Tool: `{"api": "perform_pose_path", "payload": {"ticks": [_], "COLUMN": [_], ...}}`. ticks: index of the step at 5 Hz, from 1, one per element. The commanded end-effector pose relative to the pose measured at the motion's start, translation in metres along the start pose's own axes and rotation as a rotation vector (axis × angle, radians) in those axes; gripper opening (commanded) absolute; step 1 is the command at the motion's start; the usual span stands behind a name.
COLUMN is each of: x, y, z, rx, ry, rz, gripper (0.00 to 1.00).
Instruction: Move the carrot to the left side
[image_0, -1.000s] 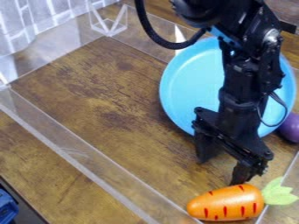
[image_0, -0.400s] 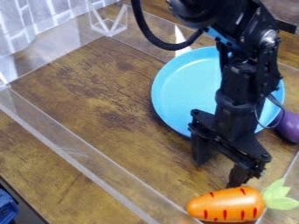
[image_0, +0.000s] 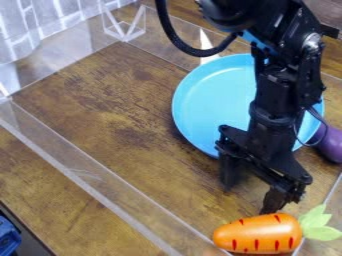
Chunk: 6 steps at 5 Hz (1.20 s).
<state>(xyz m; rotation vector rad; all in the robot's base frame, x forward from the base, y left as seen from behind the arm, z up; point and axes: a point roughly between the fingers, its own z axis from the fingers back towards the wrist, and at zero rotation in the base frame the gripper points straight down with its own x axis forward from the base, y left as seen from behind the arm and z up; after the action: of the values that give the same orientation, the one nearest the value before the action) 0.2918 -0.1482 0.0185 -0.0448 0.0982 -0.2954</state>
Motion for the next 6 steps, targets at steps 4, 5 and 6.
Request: {"api": "perform_pose_path", "payload": {"ticks": [4, 5, 6], "x": [-0.006, -0.009, -0.011], "y": [-0.020, -0.024, -0.025], "z": [-0.006, -0.007, -0.007], "rx": [0.007, 0.014, 0.020], "ry": [0.053, 0.063, 0.072], "rz": [-0.058, -0.113, -0.161], "gripper": [1.00, 1.00, 1.00]}}
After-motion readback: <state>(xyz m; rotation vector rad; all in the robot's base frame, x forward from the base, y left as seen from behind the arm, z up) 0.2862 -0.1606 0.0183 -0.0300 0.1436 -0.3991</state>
